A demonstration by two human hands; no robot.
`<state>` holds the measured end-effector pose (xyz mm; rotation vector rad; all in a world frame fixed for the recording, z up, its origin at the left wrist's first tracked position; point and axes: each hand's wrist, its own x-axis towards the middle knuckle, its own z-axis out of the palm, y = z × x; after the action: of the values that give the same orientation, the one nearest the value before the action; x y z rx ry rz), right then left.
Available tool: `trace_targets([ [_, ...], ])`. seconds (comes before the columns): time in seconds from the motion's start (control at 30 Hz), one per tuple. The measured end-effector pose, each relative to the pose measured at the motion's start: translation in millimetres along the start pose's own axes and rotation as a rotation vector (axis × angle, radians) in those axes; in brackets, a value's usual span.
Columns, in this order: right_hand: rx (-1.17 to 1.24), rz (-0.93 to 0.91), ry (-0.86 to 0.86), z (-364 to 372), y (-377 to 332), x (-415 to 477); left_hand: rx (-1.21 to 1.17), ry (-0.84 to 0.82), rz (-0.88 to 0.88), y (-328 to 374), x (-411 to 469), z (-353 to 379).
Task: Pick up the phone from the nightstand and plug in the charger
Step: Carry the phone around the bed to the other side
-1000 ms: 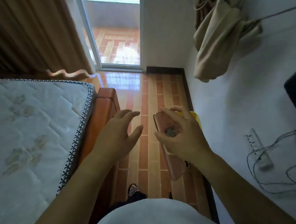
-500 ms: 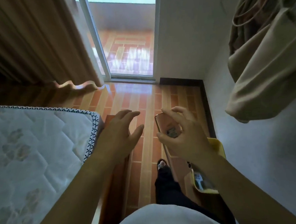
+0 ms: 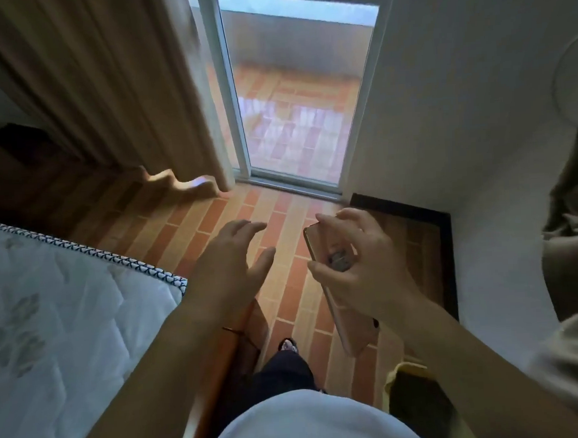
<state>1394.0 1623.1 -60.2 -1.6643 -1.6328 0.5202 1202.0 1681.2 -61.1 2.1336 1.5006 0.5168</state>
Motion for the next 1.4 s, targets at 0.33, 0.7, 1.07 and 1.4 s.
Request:
trace_targets([
  [0.33, 0.000, -0.098, -0.081, 56, 23, 222, -0.010, 0.078, -0.087, -68, 194, -23],
  [0.7, 0.017, -0.217, -0.206, 169, -30, 462, -0.028, 0.228, -0.222, -176, 358, -122],
  [1.07, 0.030, -0.421, -0.424, 310, -76, 663, -0.135, 0.322, -0.530, -317, 463, -182],
  [1.4, 0.115, -0.663, -0.687, 436, -159, 829, -0.021, 0.453, -0.711, -425, 559, -280],
])
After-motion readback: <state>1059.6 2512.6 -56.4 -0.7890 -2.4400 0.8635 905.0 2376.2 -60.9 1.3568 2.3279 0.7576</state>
